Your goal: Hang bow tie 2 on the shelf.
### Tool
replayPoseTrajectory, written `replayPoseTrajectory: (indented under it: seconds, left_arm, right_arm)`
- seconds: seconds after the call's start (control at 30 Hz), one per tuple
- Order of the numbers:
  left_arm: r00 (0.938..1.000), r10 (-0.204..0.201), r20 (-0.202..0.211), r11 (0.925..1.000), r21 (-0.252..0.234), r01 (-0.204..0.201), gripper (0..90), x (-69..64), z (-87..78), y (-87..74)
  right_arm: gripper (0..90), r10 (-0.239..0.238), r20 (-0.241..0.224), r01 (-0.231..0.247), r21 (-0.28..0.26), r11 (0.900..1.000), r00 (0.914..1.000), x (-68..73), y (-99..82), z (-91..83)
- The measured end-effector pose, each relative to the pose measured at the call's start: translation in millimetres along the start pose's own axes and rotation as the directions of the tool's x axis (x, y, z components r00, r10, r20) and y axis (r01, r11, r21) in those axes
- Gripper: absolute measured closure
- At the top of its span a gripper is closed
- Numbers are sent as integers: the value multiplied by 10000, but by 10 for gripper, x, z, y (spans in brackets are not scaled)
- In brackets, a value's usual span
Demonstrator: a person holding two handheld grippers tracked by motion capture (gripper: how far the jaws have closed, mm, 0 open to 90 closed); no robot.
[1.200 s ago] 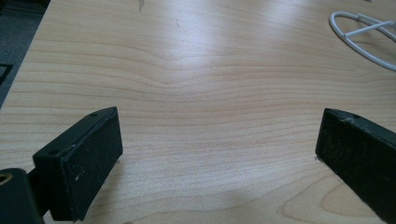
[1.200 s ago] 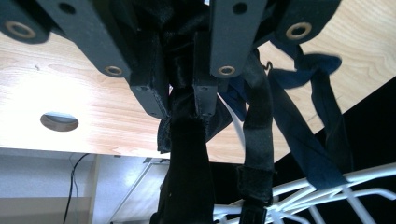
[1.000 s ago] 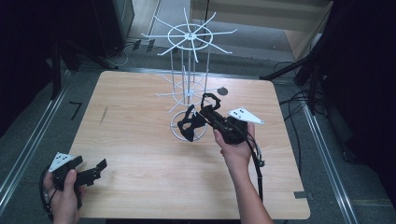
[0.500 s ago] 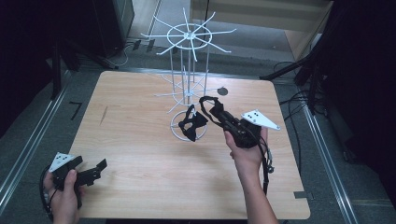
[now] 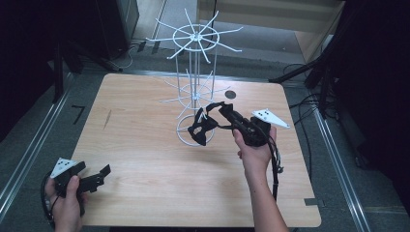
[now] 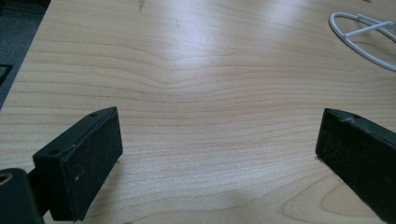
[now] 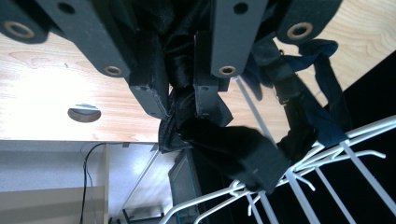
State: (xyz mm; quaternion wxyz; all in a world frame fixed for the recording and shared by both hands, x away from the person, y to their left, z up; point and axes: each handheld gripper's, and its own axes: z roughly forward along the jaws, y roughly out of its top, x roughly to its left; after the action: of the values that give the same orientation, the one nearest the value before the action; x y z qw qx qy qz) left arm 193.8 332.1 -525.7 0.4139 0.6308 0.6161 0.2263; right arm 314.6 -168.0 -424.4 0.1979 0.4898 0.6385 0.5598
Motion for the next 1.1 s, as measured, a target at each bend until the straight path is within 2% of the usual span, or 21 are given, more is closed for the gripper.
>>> replayPoseTrajectory:
  seconds: [0.17, 0.23, 0.37, 0.57, 0.8, 1.1]
  left_arm:
    - [10000, -24, -15, 10000, -31, 24, 10, 0, -3, -1]
    - [10000, -45, -4, 10000, -37, 45, 10, 1, -3, -1]
    - [10000, -59, 8, 10000, -26, 59, 10, 3, -2, -1]
    - [9999, -94, 43, 10000, -2, 94, 10, 7, -1, 0]
    - [10000, -45, 26, 10000, 39, 45, 10, 5, 3, 2]
    - [10000, -5, -1, 10000, 33, 5, 10, 1, 1, 2]
  right_arm:
    - [766, -329, 158, 326, 228, 9992, 9993, 40, -24, 52]
    - [766, -628, 257, 621, 241, 9978, 9977, 71, -39, 72]
    - [764, -1019, 342, 1017, 71, 9948, 9942, 148, -59, 77]
    - [764, -704, 446, 721, -384, 9967, 9965, 125, 1, 3]
    - [764, -783, 454, 808, -544, 9952, 9959, 93, 88, -99]
    - [765, -864, 312, 885, -723, 9935, 9958, 138, 114, -212]
